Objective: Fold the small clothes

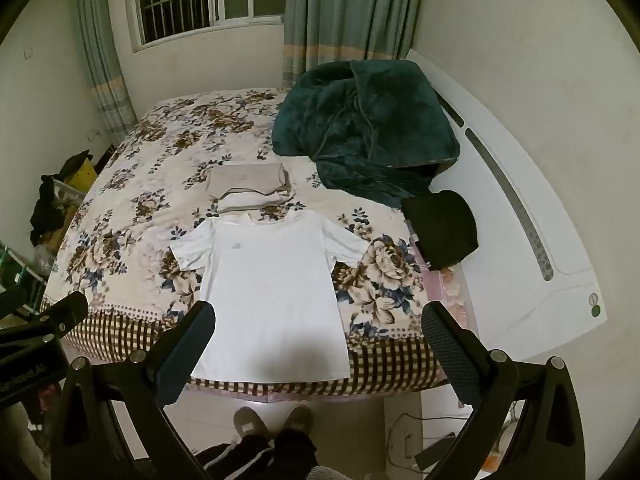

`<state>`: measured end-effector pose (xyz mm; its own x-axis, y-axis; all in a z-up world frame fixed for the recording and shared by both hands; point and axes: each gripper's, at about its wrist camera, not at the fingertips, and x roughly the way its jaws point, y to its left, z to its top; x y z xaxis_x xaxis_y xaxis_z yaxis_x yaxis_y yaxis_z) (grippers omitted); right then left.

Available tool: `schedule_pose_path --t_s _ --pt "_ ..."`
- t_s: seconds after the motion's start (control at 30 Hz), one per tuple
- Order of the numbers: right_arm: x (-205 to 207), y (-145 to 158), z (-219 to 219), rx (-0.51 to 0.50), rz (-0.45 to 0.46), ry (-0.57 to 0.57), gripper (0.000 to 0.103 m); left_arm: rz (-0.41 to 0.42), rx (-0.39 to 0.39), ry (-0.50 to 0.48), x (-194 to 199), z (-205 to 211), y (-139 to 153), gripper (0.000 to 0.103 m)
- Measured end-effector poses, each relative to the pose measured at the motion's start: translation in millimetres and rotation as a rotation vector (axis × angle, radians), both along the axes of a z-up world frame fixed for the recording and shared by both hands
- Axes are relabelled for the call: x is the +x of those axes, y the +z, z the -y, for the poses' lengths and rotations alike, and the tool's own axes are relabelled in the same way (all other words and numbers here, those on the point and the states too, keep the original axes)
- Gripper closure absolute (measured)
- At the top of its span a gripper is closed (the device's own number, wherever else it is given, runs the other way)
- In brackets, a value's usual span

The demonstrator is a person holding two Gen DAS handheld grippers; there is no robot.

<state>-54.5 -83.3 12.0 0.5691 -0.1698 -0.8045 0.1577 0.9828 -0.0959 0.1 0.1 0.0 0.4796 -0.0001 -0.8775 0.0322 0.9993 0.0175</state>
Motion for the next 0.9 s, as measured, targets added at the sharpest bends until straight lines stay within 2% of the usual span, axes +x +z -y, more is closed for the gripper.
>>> schedule_pose_path --t_s 0.9 --pt "4 16 -10 -0.001 0.009 0.019 0.000 0.014 -0.006 0.003 2 -6 9 0.000"
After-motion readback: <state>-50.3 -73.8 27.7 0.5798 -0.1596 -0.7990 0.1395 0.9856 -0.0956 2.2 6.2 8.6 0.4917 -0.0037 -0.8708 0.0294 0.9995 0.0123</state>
